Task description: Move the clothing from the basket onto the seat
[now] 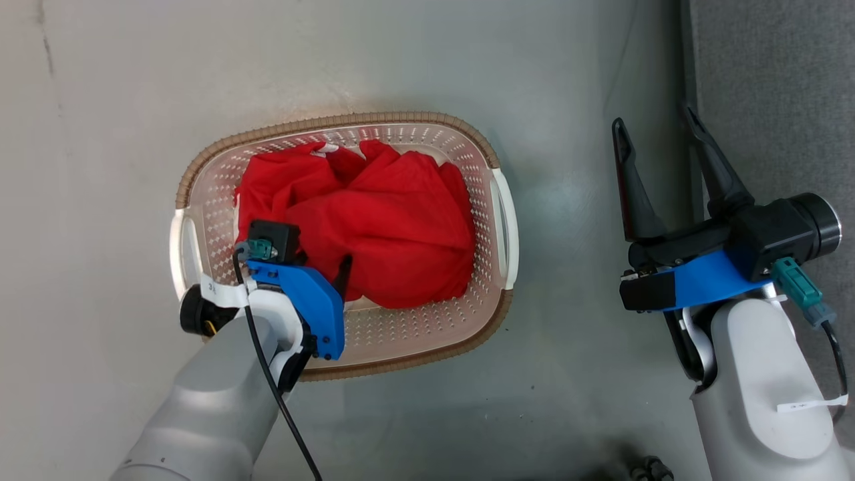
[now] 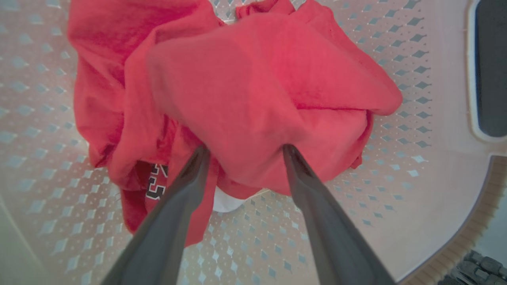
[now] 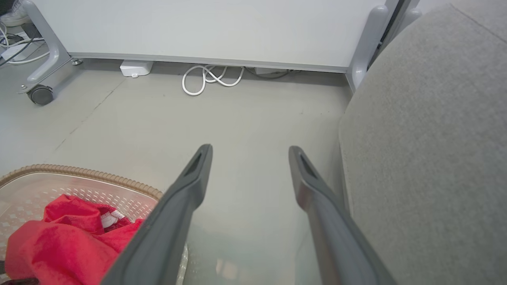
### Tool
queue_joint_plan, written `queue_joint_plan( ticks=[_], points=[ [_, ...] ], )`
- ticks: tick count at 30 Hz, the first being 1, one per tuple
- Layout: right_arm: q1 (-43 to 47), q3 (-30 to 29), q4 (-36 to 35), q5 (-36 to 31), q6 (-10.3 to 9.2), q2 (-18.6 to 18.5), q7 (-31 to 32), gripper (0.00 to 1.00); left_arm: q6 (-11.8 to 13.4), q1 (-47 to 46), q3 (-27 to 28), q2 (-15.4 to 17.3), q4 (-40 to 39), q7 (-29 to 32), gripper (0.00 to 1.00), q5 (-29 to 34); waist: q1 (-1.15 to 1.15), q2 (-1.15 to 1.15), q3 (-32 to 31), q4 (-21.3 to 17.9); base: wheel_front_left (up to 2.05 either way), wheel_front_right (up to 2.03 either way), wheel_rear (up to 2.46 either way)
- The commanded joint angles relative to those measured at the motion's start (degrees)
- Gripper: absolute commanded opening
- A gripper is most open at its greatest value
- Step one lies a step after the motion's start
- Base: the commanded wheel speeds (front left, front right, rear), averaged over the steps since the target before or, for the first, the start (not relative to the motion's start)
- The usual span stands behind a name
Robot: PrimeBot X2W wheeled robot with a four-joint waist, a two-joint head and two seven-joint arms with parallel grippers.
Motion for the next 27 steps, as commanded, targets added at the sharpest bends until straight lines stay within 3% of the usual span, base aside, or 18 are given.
queue_joint_plan(
  ticks=[1,16,17,18,19,27],
  points=[
    [-0.9,-0.2,-0.5,-0.2,0.03,-0.2,-0.4,1.00,-0.1,-1.0,-0.3,0.2,-0.2,-0.2,1.00,-0.4,-0.01,0.00,0.6,0.0,0.00,0.00,0.00],
    [-0.5,-0.9,-1.8,-0.3,0.03,-0.2,-0.4,1.00,-0.1,-5.6,-8.0,-0.1,-0.9,-5.1,1.00,-6.3,-0.01,0.00,3.6,-0.1,0.00,0.00,0.00],
    [-0.4,-1.0,-1.8,-0.2,0.03,-0.2,-0.4,1.00,-0.1,-5.8,-8.7,-0.2,-1.2,-5.6,0.90,-6.4,-0.01,0.00,3.6,-0.1,0.00,0.00,0.00],
    [-0.4,-1.0,-1.9,-0.2,0.03,-0.2,-0.4,1.00,-0.1,-6.1,-9.2,-0.1,-1.3,-6.1,0.32,-6.7,-0.01,0.00,3.7,-0.1,0.00,0.00,0.00],
    [-0.4,-1.1,-1.9,-0.2,0.03,-0.2,-0.4,1.00,-0.1,-6.3,-9.8,-0.1,-1.4,-6.4,0.00,-7.1,-0.01,0.00,3.7,-0.1,0.00,0.00,0.00],
    [-0.7,-1.0,-1.3,0.0,0.03,-0.2,-0.4,1.00,-0.1,-6.9,-14.3,0.2,-2.3,-7.9,0.00,-10.3,-0.01,0.00,3.3,0.2,0.00,0.00,0.00]
  ],
)
